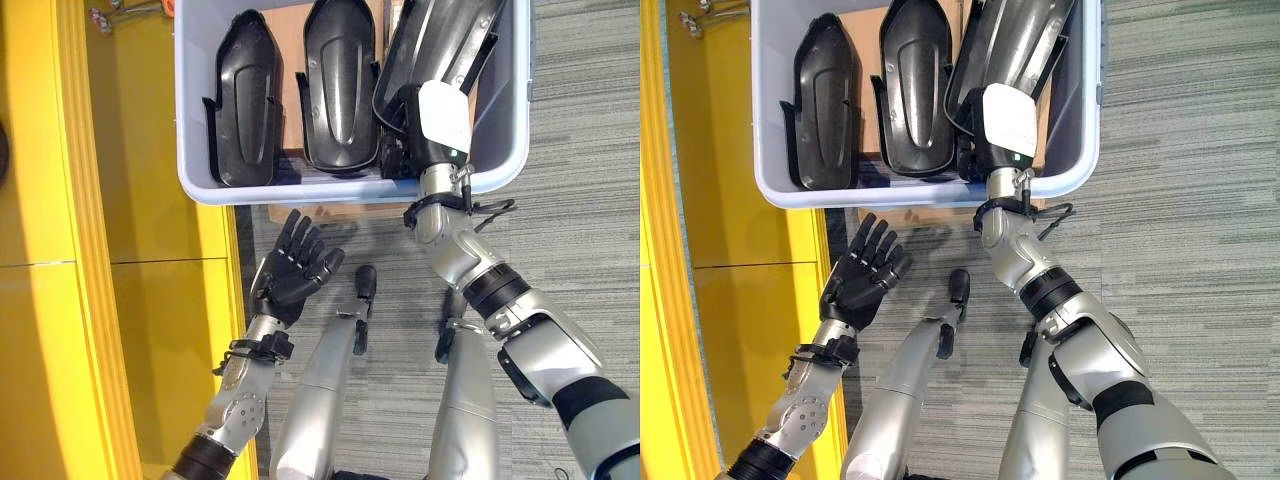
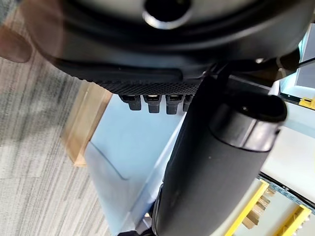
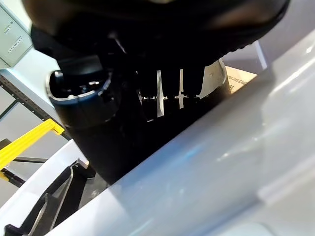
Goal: Move parts from the plastic box to the shelf.
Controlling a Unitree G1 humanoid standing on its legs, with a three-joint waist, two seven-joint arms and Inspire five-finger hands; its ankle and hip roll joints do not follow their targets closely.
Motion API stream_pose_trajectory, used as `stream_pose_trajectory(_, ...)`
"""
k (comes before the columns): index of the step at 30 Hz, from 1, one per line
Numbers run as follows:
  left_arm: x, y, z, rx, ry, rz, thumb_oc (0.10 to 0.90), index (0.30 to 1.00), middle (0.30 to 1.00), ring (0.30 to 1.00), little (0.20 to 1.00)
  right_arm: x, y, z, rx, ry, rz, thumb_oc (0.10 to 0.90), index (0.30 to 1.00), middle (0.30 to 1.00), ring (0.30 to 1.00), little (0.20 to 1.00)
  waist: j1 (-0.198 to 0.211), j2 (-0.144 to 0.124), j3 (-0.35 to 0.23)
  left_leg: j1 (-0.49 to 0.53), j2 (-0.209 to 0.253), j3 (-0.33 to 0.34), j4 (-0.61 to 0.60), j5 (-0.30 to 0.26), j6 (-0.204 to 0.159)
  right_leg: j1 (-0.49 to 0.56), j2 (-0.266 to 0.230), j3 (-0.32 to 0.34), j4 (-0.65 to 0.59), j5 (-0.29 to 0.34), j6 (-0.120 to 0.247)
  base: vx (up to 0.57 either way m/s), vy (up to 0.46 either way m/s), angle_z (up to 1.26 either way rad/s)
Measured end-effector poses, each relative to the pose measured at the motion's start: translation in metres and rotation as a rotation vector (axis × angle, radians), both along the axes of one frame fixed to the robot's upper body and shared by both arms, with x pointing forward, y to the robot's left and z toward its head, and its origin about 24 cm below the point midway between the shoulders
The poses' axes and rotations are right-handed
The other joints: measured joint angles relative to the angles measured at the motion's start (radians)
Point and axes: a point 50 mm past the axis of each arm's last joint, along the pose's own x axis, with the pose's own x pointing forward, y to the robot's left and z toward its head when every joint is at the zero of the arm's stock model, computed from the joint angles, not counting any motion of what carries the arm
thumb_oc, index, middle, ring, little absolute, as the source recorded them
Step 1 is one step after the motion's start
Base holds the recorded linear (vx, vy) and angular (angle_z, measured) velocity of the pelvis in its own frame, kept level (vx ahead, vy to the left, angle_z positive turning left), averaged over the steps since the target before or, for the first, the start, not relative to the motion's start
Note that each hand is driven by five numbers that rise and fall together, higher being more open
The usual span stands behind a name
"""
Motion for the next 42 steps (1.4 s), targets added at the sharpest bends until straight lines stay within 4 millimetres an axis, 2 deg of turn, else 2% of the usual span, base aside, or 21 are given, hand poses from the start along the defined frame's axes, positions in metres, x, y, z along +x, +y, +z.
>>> stream_pose_trajectory(6, -0.003, 0.003, -0.004, -0.001, 0.013, 0.016, 0.900, 1.000, 1.000, 1.000, 1.000, -0.028, 0.003, -0.020, 0.072, 0.028, 0.118, 0.400, 0.300, 0.300, 0.300, 0.300, -0.017, 0.000, 0.000, 0.091, 0.015, 0.007, -0.077, 0.042, 0.004, 0.112, 0.013, -0.014, -0.127, 0.069, 0.014, -0.07, -0.097, -0.09)
stream_pose_trajectory(8, -0.007, 0.004, -0.010, 0.003, 0.038, 0.019, 0.900, 1.000, 1.000, 1.000, 1.000, -0.037, 0.003, -0.033, 0.082, 0.070, 0.148, 0.400, 0.300, 0.300, 0.300, 0.300, -0.033, -0.002, 0.001, 0.146, 0.018, 0.006, -0.102, 0.042, 0.004, 0.169, 0.010, -0.017, -0.153, 0.070, 0.015, -0.02, -0.136, 0.00)
stream_pose_trajectory(10, -0.009, 0.007, -0.014, 0.009, 0.052, 0.030, 0.900, 1.000, 1.000, 1.000, 1.000, -0.060, 0.004, -0.053, 0.103, 0.126, 0.218, 0.400, 0.300, 0.300, 0.300, 0.300, -0.052, -0.011, 0.002, 0.256, 0.023, 0.014, -0.154, 0.042, 0.004, 0.278, 0.013, -0.026, -0.211, 0.075, 0.022, 0.00, -0.177, -0.13)
stream_pose_trajectory(12, -0.004, 0.013, -0.006, 0.038, 0.013, 0.053, 0.900, 1.000, 1.000, 1.000, 1.000, -0.076, 0.010, -0.064, 0.114, 0.153, 0.294, 0.400, 0.300, 0.300, 0.300, 0.300, -0.089, -0.033, 0.001, 0.379, 0.035, 0.024, -0.219, 0.044, -0.004, 0.392, 0.023, -0.026, -0.281, 0.087, 0.031, 0.02, -0.262, -0.27)
stream_pose_trajectory(15, 0.003, 0.016, 0.004, 0.042, -0.026, 0.065, 0.900, 1.000, 1.000, 1.000, 1.000, -0.092, 0.002, -0.067, 0.124, 0.145, 0.327, 0.400, 0.300, 0.300, 0.300, 0.300, -0.107, -0.057, -0.002, 0.489, 0.053, 0.028, -0.304, 0.061, -0.026, 0.494, 0.041, -0.034, -0.360, 0.108, 0.038, 0.05, -0.212, -0.21)
stream_pose_trajectory(16, 0.001, 0.023, 0.003, 0.049, -0.023, 0.094, 0.900, 1.000, 1.000, 1.000, 1.000, -0.099, -0.001, -0.068, 0.116, 0.132, 0.359, 0.400, 0.300, 0.300, 0.300, 0.300, -0.115, -0.088, -0.017, 0.558, 0.068, 0.037, -0.362, 0.070, -0.031, 0.553, 0.059, -0.034, -0.414, 0.127, 0.034, 0.13, -0.267, -0.32)
stream_pose_trajectory(18, 0.002, 0.026, 0.005, 0.052, -0.016, 0.099, 0.900, 1.000, 1.000, 1.000, 1.000, -0.100, -0.009, -0.058, 0.099, 0.094, 0.364, 0.400, 0.300, 0.300, 0.300, 0.300, -0.137, -0.100, -0.021, 0.601, 0.092, 0.041, -0.407, 0.080, -0.044, 0.591, 0.071, -0.049, -0.440, 0.141, 0.025, 0.14, -0.286, -0.21)
stream_pose_trajectory(19, -0.009, 0.031, -0.010, 0.077, 0.057, 0.105, 0.900, 1.000, 1.000, 1.000, 1.000, -0.109, -0.017, -0.065, 0.099, 0.112, 0.367, 0.400, 0.300, 0.300, 0.300, 0.300, -0.133, -0.114, -0.049, 0.713, 0.106, 0.056, -0.495, 0.120, -0.060, 0.681, 0.089, -0.060, -0.501, 0.155, 0.018, 0.16, -0.381, -0.19)
stream_pose_trajectory(20, -0.023, 0.038, -0.026, 0.092, 0.123, 0.125, 0.900, 1.000, 1.000, 1.000, 1.000, -0.115, -0.023, -0.063, 0.107, 0.081, 0.390, 0.400, 0.300, 0.300, 0.300, 0.300, -0.140, -0.111, -0.126, 0.743, 0.131, 0.057, -0.514, 0.102, -0.065, 0.719, 0.116, -0.063, -0.543, 0.149, 0.006, 0.17, -0.374, -0.23)
stream_pose_trajectory(25, -0.023, 0.036, -0.031, 0.121, 0.150, 0.119, 0.900, 1.000, 1.000, 1.000, 1.000, -0.118, -0.029, -0.039, 0.106, -0.022, 0.427, 0.400, 0.300, 0.300, 0.300, 0.300, -0.138, -0.100, -0.145, 0.797, 0.158, 0.030, -0.517, 0.108, -0.083, 0.783, 0.148, -0.096, -0.539, 0.129, -0.025, 0.10, -0.236, 0.08)
stream_pose_trajectory(27, -0.024, 0.036, -0.033, 0.127, 0.165, 0.116, 0.900, 1.000, 1.000, 1.000, 1.000, -0.117, -0.020, -0.032, 0.069, -0.015, 0.490, 0.400, 0.300, 0.300, 0.300, 0.300, -0.134, -0.099, -0.147, 0.808, 0.160, 0.014, -0.498, 0.104, -0.079, 0.793, 0.150, -0.107, -0.501, 0.100, -0.037, 0.10, -0.187, 0.16)
stream_pose_trajectory(30, -0.032, 0.033, -0.045, 0.113, 0.215, 0.117, 0.900, 1.000, 1.000, 1.000, 1.000, -0.118, -0.001, -0.035, 0.011, 0.052, 0.590, 0.400, 0.300, 0.300, 0.300, 0.300, -0.102, -0.073, -0.166, 0.836, 0.176, -0.016, -0.501, 0.104, -0.079, 0.818, 0.161, -0.117, -0.467, 0.071, -0.046, -0.02, -0.128, 0.18)
stream_pose_trajectory(33, -0.033, 0.032, -0.055, 0.079, 0.249, 0.135, 0.900, 1.000, 1.000, 1.000, 1.000, -0.121, 0.011, -0.041, -0.036, 0.102, 0.655, 0.400, 0.300, 0.300, 0.300, 0.300, -0.082, -0.045, -0.186, 0.821, 0.182, -0.028, -0.509, 0.129, -0.104, 0.827, 0.169, -0.174, -0.451, 0.056, -0.059, -0.24, -0.048, 0.65)
stream_pose_trajectory(34, -0.029, 0.032, -0.059, 0.090, 0.255, 0.112, 0.900, 1.000, 1.000, 1.000, 1.000, -0.121, 0.013, -0.045, -0.057, 0.127, 0.667, 0.400, 0.300, 0.300, 0.300, 0.300, -0.080, -0.044, -0.189, 0.803, 0.168, -0.026, -0.530, 0.188, -0.102, 0.827, 0.157, -0.226, -0.432, 0.042, -0.073, -0.31, 0.086, 1.22)
stream_pose_trajectory(35, -0.026, 0.031, -0.060, 0.095, 0.257, 0.097, 0.900, 1.000, 1.000, 1.000, 1.000, -0.121, 0.012, -0.046, -0.085, 0.144, 0.674, 0.400, 0.300, 0.300, 0.300, 0.300, -0.084, -0.045, -0.193, 0.799, 0.169, -0.016, -0.550, 0.201, -0.082, 0.814, 0.128, -0.272, -0.431, 0.039, -0.095, -0.33, 0.157, 1.28)
stream_pose_trajectory(36, -0.024, 0.032, -0.058, 0.104, 0.251, 0.085, 0.900, 1.000, 1.000, 1.000, 1.000, -0.121, 0.012, -0.047, -0.099, 0.155, 0.683, 0.400, 0.300, 0.300, 0.300, 0.300, -0.068, -0.056, -0.193, 0.773, 0.166, 0.040, -0.466, 0.122, -0.033, 0.801, 0.108, -0.290, -0.422, 0.032, -0.113, -0.22, 0.144, 0.69)
stream_pose_trajectory(37, -0.024, 0.033, -0.058, 0.109, 0.251, 0.082, 0.900, 1.000, 1.000, 1.000, 1.000, -0.121, 0.012, -0.048, -0.106, 0.163, 0.685, 0.400, 0.300, 0.300, 0.300, 0.300, -0.062, -0.066, -0.195, 0.764, 0.164, 0.056, -0.424, 0.098, -0.031, 0.793, 0.099, -0.292, -0.420, 0.034, -0.115, -0.21, 0.179, 0.54)
stream_pose_trajectory(38, -0.024, 0.035, -0.059, 0.133, 0.255, 0.071, 0.900, 1.000, 1.000, 1.000, 1.000, -0.122, 0.013, -0.051, -0.121, 0.186, 0.703, 0.400, 0.300, 0.300, 0.300, 0.300, -0.061, -0.107, -0.199, 0.751, 0.154, 0.108, -0.267, 0.009, -0.047, 0.785, 0.042, -0.311, -0.424, 0.054, -0.100, -0.20, 0.238, 0.72)
stream_pose_trajectory(39, -0.024, 0.035, -0.062, 0.138, 0.265, 0.065, 0.900, 1.000, 1.000, 1.000, 1.000, -0.123, 0.014, -0.054, -0.137, 0.203, 0.710, 0.400, 0.300, 0.300, 0.300, 0.300, -0.081, -0.126, -0.204, 0.763, 0.155, 0.127, -0.192, -0.028, -0.062, 0.800, 0.005, -0.335, -0.428, 0.058, -0.093, -0.38, 0.571, 1.26)
stream_pose_trajectory(40, -0.024, 0.030, -0.063, 0.142, 0.267, 0.043, 0.900, 1.000, 1.000, 1.000, 1.000, -0.123, 0.007, -0.053, -0.164, 0.209, 0.722, 0.400, 0.300, 0.300, 0.300, 0.300, -0.104, -0.126, -0.211, 0.870, 0.195, 0.154, -0.157, -0.070, -0.128, 0.832, -0.055, -0.377, -0.435, 0.086, -0.053, -0.35, 0.574, 1.31)
stream_pose_trajectory(42, -0.020, 0.028, -0.059, 0.147, 0.252, 0.038, 0.900, 1.000, 1.000, 1.000, 1.000, -0.122, 0.004, -0.049, -0.136, 0.192, 0.720, 0.400, 0.300, 0.300, 0.300, 0.300, -0.129, -0.110, -0.229, 0.922, 0.208, 0.139, -0.233, -0.082, -0.143, 0.836, -0.082, -0.412, -0.439, 0.114, -0.014, -0.23, 0.486, 1.00)
